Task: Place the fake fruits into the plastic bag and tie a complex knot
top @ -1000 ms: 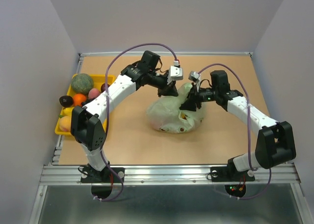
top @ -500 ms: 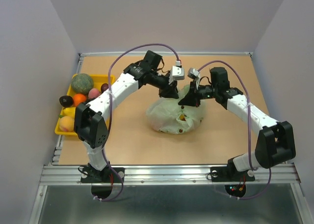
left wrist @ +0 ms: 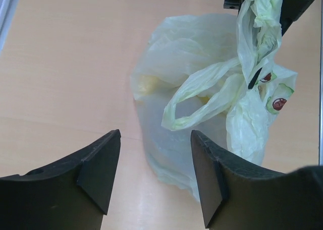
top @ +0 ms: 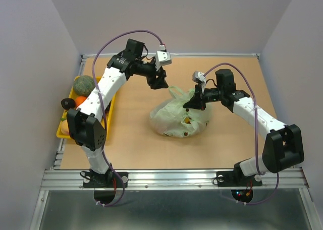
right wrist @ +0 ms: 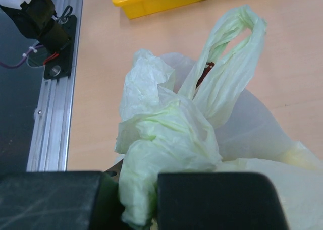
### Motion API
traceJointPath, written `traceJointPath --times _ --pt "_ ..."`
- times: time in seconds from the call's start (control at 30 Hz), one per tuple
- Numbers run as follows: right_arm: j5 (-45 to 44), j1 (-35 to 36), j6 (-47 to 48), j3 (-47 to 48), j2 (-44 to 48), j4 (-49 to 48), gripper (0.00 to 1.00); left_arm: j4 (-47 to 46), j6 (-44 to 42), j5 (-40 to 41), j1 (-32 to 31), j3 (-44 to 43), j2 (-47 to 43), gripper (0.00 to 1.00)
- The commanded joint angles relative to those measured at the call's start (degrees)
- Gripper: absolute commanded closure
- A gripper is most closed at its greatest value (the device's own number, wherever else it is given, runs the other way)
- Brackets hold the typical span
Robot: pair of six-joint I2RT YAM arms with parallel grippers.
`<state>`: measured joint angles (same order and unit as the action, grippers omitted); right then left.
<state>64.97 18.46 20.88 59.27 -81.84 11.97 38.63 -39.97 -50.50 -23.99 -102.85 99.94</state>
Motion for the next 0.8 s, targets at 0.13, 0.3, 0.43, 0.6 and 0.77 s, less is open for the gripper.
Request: traceJointPath --times 0.13,0.3,0.43,0.6,0.77 --pt "1.7 0.4 5.8 2.4 1.6 -1.4 1.0 5.4 -7.6 -4.3 -1.3 -2.8 3.0 0.3" --pt "1.2 0.4 6.8 3.4 0.7 -1.4 1.0 9.1 -13.1 -5.7 -2.2 -3.6 4.3 0.41" --pt "0.9 0.3 7.2 4.0 0.0 -1.3 1.0 11.6 -15.1 -6.5 -2.2 -4.7 5.2 0.53" --pt "1.5 0.4 7.1 4.5 -0.3 -1.3 0.99 8.3 -13.5 -5.5 -2.3 -2.5 4.0 0.37" --pt "2.2 0.4 7.3 4.7 -0.4 -1.0 1.0 2.9 -12.0 -3.0 -2.9 -0.7 3.0 0.32"
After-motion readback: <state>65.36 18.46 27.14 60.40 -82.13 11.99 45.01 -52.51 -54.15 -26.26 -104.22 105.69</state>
